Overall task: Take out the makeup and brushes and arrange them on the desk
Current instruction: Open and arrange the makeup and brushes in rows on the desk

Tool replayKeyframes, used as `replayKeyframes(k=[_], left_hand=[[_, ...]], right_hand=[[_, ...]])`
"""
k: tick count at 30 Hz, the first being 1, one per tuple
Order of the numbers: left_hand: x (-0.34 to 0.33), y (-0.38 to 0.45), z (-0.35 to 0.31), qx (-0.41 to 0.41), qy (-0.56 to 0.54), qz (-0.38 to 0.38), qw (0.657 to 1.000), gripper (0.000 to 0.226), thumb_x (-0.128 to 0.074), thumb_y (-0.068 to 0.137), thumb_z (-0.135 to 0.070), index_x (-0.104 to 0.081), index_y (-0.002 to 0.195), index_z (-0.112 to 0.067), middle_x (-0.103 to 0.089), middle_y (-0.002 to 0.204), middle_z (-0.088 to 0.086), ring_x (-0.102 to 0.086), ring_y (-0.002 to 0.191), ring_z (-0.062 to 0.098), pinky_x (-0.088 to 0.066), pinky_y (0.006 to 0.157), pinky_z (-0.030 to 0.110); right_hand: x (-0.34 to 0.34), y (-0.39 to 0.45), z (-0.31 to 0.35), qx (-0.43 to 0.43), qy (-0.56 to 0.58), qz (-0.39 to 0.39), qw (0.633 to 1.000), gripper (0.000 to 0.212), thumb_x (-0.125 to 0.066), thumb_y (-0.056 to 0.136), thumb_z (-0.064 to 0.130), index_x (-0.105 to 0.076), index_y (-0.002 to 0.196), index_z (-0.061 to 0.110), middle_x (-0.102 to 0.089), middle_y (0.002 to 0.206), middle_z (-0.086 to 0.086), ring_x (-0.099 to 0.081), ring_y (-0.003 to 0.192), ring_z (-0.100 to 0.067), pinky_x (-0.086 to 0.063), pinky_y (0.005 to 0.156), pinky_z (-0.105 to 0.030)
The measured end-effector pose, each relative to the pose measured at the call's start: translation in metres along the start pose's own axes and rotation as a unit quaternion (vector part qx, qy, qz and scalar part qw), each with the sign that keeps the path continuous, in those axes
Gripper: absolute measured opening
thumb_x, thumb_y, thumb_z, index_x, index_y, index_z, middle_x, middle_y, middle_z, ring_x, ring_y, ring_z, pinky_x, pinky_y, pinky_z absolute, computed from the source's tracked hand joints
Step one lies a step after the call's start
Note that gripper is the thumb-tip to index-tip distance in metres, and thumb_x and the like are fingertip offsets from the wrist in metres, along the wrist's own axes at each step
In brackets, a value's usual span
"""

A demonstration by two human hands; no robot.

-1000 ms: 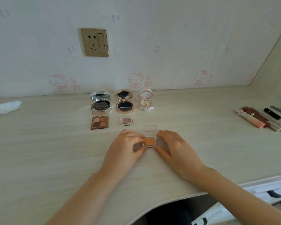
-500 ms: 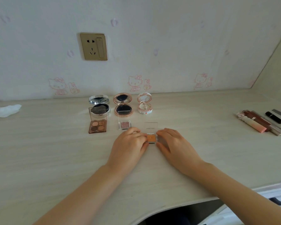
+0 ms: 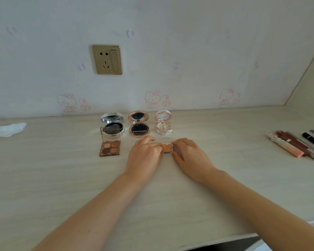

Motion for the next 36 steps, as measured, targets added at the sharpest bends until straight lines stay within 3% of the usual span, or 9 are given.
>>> replayKeyframes(k=[3,9,14,21,26,33,36], left_hand=[[0.001,0.002,0.002,0.007,-0.004,-0.015,1.000,0.018,-0.060,0.090,-0.020,-0.075,0.099,-0.016,-0.073,0.101,-0.008,-0.055,0.116,0.019,-0.043,0.091,0.031],[-0.005,0.004,0.007,0.025,-0.004,0.006,1.000,0.026,-0.049,0.096,-0.027,-0.070,0.111,-0.023,-0.068,0.114,-0.014,-0.043,0.127,0.012,-0.035,0.097,0.026],[-0.004,0.004,0.006,0.025,-0.015,0.005,1.000,0.025,-0.051,0.096,-0.026,-0.070,0.111,-0.022,-0.067,0.116,-0.014,-0.045,0.126,0.013,-0.037,0.095,0.027],[-0.004,0.003,0.006,0.019,-0.022,-0.006,1.000,0.022,-0.054,0.094,-0.026,-0.072,0.105,-0.019,-0.070,0.108,-0.014,-0.049,0.118,0.013,-0.041,0.087,0.026],[0.001,0.002,0.005,0.012,-0.041,-0.044,0.998,0.010,-0.069,0.083,-0.017,-0.075,0.090,-0.015,-0.073,0.095,-0.010,-0.059,0.101,0.017,-0.050,0.074,0.031],[0.008,-0.006,0.000,0.011,-0.045,-0.043,0.998,0.011,-0.065,0.084,-0.018,-0.074,0.090,-0.014,-0.072,0.095,-0.009,-0.058,0.103,0.017,-0.052,0.076,0.035],[0.016,-0.010,-0.012,-0.003,-0.052,-0.048,0.997,0.011,-0.072,0.078,-0.015,-0.074,0.089,-0.016,-0.072,0.087,-0.007,-0.061,0.099,0.018,-0.054,0.070,0.036]], right_hand=[[0.000,0.005,-0.001,0.002,0.000,0.003,1.000,0.033,-0.048,0.097,0.026,-0.056,0.126,0.012,-0.056,0.127,-0.003,-0.047,0.120,-0.022,-0.039,0.096,-0.028],[-0.002,0.008,-0.003,0.005,-0.006,-0.001,1.000,0.032,-0.048,0.097,0.025,-0.056,0.125,0.012,-0.055,0.127,-0.002,-0.049,0.117,-0.023,-0.038,0.092,-0.026],[-0.003,0.007,-0.004,0.008,-0.011,-0.009,1.000,0.031,-0.049,0.097,0.025,-0.057,0.123,0.011,-0.056,0.126,-0.003,-0.050,0.116,-0.023,-0.039,0.092,-0.028],[-0.004,0.007,-0.005,0.008,-0.009,-0.009,1.000,0.031,-0.049,0.096,0.026,-0.056,0.124,0.013,-0.055,0.126,-0.002,-0.050,0.115,-0.022,-0.041,0.092,-0.029],[-0.003,0.007,-0.004,0.003,-0.002,-0.010,1.000,0.031,-0.048,0.097,0.027,-0.057,0.123,0.012,-0.055,0.126,-0.002,-0.050,0.115,-0.023,-0.041,0.093,-0.030],[0.006,-0.005,-0.012,-0.004,-0.027,0.014,1.000,0.041,-0.044,0.098,0.030,-0.046,0.136,0.014,-0.044,0.142,0.002,-0.039,0.131,-0.017,-0.034,0.104,-0.026],[0.014,-0.018,-0.019,-0.008,-0.044,0.019,0.999,0.043,-0.043,0.099,0.030,-0.043,0.139,0.015,-0.042,0.145,0.002,-0.035,0.135,-0.016,-0.030,0.106,-0.025]])
Point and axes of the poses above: each hand's wrist, its own y-axis towards the middle knuckle, its own x-axis out of the back of the hand, z = x × y, the point moved 3 cm from there along y, towards the middle knuckle
